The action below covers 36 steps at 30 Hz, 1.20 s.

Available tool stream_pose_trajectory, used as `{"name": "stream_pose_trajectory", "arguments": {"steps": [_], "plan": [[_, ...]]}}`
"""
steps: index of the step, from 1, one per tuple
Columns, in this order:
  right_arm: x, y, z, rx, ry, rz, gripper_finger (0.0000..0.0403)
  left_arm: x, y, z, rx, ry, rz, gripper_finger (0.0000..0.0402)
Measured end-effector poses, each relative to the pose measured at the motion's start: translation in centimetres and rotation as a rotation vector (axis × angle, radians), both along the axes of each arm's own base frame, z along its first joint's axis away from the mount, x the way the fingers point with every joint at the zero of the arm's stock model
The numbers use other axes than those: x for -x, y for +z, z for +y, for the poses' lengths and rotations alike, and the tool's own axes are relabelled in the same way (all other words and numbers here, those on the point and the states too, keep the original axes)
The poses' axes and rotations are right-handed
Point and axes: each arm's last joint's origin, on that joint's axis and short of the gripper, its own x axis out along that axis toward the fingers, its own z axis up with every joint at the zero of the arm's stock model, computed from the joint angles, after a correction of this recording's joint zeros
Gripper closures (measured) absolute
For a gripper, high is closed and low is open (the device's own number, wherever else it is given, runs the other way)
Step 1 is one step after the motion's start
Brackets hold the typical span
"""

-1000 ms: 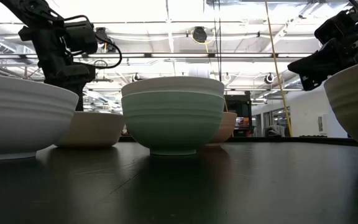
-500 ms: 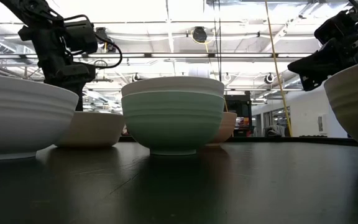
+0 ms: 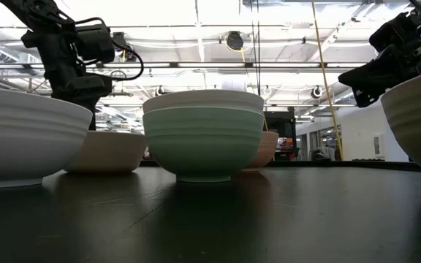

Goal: Nest bowls inside each other
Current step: Stack the gray bowl on the right white bowl

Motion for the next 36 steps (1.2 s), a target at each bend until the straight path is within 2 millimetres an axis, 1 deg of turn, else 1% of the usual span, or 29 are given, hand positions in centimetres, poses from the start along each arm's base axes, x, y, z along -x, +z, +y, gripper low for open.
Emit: {"name": "stream_pose_trajectory", "arguments": {"steps": [5,14,19,20,30,36], "plan": [[0.0,0.0,0.0,0.0,0.0,0.0,0.0403,0.0,0.0,0.0,0.0,-0.001,0.0,0.0163],[0.0,0.0,0.0,0.0,0.0,0.0,0.0403,-0.01,0.0,0.01,-0.001,-0.002,-0.002,0.0294],[0.0,0.0,0.0,0.0,0.0,0.0,0.0403,0.02,-0.02,-0.03,-0.01,-0.032,0.007,0.0377],[0.0,0.0,0.0,0.0,0.0,0.0,0.0403,0.0,-0.01,-0.02,-0.013,-0.037,0.005,0.0387],[0.0,0.0,0.0,0.0,0.0,0.0,0.0403,-0.06,0.02,-0.01,-0.028,-0.072,0.003,0.0396],[0.0,0.0,0.0,0.0,0.0,0.0,0.0403,-0.44,0.22,0.2,-0.056,-0.073,-0.038,0.0398]]}}
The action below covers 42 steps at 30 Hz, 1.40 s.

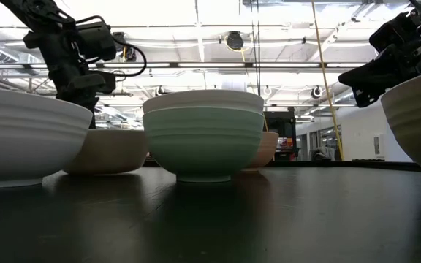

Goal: Nest bowls inside each other
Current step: Stack the gray bowl on the right white bowl

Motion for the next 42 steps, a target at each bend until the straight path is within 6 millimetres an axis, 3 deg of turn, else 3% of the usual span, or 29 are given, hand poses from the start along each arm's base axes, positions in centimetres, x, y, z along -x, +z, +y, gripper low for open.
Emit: {"name": "stream_pose_trajectory", "arguments": {"steps": [8,22,42], "plan": [[0.0,0.0,0.0,0.0,0.0,0.0,0.0403,-0.2,0.3,0.1,-0.004,-0.01,-0.012,0.04],[0.0,0.0,0.0,-0.004,0.0,0.0,0.0403,-1.2,7.2,0.9,0.029,-0.083,-0.141,0.0401],[0.0,0.0,0.0,-0.004,0.001,0.0,0.0403,0.0,7.1,1.5,0.136,-0.053,-0.08,0.0401]]}}
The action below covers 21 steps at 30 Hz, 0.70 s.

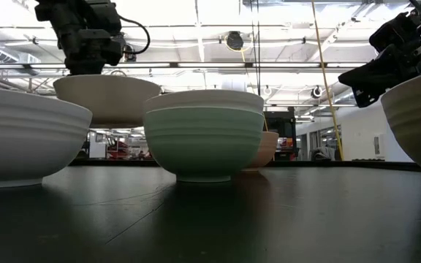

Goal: Nest bowls inside each other
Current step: Stack the gray bowl on the right white bowl

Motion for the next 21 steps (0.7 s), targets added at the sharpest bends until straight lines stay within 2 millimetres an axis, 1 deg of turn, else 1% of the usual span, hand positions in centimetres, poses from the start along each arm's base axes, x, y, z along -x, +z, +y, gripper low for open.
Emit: {"name": "stream_pose_trajectory", "arguments": {"steps": [5,7,15,21], "plan": [[0.0,0.0,0.0,0.0,0.0,0.0,0.0403,-0.1,0.1,-0.2,-0.001,-0.015,0.001,0.0401],[0.0,0.0,0.0,0.0,0.0,0.0,0.0403,-0.3,0.6,-0.4,-0.018,-0.024,-0.006,0.0401],[0.0,0.0,0.0,-0.022,-0.002,0.0,0.0403,-1.6,5.3,-1.5,-0.121,-0.09,-0.124,0.0401],[0.0,0.0,0.0,-0.023,-0.002,-0.002,0.0403,-1.6,8.1,-2.1,-0.166,-0.098,-0.164,0.0401]]}}
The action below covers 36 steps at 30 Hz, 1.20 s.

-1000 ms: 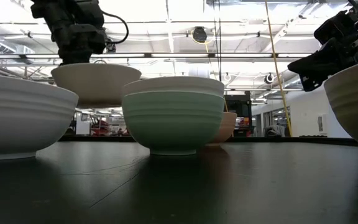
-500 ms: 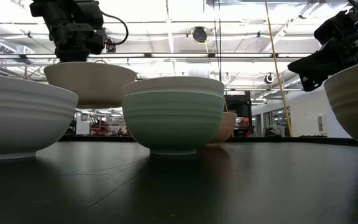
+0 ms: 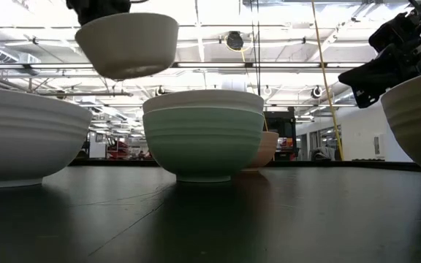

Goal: Nest bowls inside each other
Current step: Stack the gray bowl on the right white bowl

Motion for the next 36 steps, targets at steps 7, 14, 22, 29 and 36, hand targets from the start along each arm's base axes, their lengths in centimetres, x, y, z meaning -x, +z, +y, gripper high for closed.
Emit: {"name": "stream_pose_trajectory", "arguments": {"steps": [7,14,22,29,36], "plan": [[0.0,0.0,0.0,0.0,0.0,-0.005,0.0403,-0.3,1.2,0.1,0.026,0.013,0.049,0.0401],[0.0,0.1,0.0,-0.004,0.0,-0.012,0.0403,-2.6,0.8,-0.2,0.054,-0.045,0.1,0.0401],[0.0,0.1,0.0,-0.004,0.0,-0.012,0.0403,-4.9,0.8,-2.0,0.065,-0.13,0.103,0.0401],[0.0,0.1,0.0,-0.004,0.0,-0.012,0.0403,-6.3,0.8,-3.2,0.066,-0.173,0.061,0.0401],[0.0,0.1,0.0,-0.013,-0.001,-0.011,0.0403,-7.7,-0.1,-3.4,0.096,-0.201,0.07,0.0401]]}}
